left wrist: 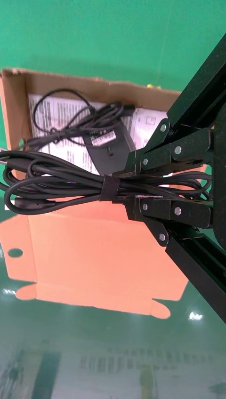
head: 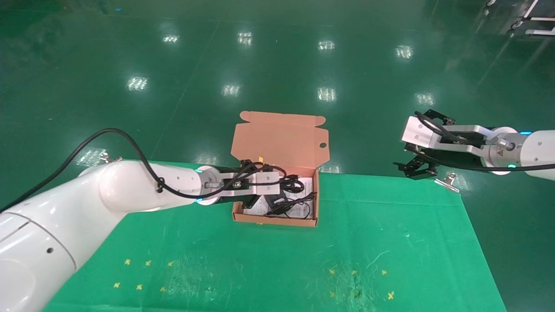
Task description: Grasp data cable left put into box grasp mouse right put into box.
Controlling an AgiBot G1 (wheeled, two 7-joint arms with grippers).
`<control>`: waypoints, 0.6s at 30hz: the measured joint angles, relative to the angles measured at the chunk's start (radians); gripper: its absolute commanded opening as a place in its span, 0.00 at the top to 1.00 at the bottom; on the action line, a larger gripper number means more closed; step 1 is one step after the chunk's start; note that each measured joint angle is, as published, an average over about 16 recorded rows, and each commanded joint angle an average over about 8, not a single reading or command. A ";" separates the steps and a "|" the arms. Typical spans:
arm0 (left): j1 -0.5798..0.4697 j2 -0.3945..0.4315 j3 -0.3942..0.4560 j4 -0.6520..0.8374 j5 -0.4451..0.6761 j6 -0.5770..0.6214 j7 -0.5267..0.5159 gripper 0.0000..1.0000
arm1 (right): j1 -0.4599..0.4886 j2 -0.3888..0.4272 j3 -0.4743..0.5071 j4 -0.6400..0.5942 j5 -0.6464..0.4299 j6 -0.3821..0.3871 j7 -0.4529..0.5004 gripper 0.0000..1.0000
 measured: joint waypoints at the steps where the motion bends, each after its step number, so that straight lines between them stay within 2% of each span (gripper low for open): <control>1: -0.001 0.000 0.007 0.001 -0.007 -0.001 0.000 0.28 | 0.001 0.002 -0.001 0.005 -0.003 0.000 0.005 0.00; 3: -0.003 0.001 0.019 0.003 -0.017 -0.001 0.000 0.03 | 0.002 0.006 -0.002 0.011 -0.008 0.000 0.012 0.00; 4: -0.003 0.001 0.024 0.004 -0.020 -0.001 0.000 0.00 | 0.002 0.007 -0.003 0.014 -0.010 0.000 0.015 0.00; 18: -0.019 -0.020 0.026 -0.011 -0.020 -0.009 -0.005 0.00 | 0.017 0.007 0.004 0.016 -0.011 0.010 0.014 0.00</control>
